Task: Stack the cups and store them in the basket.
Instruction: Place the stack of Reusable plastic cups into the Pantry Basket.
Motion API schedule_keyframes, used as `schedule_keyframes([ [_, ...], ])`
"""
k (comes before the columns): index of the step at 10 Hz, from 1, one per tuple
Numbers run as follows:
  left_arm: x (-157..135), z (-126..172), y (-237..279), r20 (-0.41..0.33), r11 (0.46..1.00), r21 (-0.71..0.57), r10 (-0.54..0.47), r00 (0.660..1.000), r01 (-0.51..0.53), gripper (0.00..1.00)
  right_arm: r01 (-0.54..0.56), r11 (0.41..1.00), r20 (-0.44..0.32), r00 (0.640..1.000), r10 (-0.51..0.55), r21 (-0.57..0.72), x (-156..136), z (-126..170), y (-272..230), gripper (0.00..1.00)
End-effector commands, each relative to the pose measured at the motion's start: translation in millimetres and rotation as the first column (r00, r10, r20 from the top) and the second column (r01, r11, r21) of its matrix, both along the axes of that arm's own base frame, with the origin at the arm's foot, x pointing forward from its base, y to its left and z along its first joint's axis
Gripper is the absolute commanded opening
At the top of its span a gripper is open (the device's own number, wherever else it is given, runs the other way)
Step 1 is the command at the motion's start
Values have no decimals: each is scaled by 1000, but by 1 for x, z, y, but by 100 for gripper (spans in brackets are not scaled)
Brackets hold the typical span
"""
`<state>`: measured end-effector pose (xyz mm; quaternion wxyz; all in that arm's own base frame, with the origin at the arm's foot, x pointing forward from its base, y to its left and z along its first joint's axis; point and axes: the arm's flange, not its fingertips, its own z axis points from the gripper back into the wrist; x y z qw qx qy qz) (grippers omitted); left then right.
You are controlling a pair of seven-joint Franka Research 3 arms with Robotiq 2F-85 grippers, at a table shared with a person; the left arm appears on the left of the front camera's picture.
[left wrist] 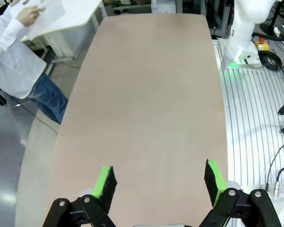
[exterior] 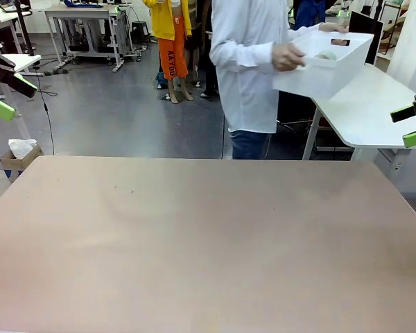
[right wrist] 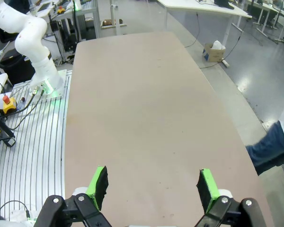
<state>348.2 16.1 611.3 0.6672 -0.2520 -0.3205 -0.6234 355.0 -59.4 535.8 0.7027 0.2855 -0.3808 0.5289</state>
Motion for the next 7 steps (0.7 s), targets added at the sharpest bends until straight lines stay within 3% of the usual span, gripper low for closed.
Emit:
schedule_keyframes([
  [1, 0, 3, -1, -12, 1000, 1, 1, 1000, -1, 97, -8, 1000, 19, 1000, 7, 14, 0, 1, 0, 100],
  [7, 0, 3, -1, -12, 1000, 1, 1, 1000, -1, 97, -8, 1000, 19, 1000, 7, 14, 0, 1, 0, 100],
])
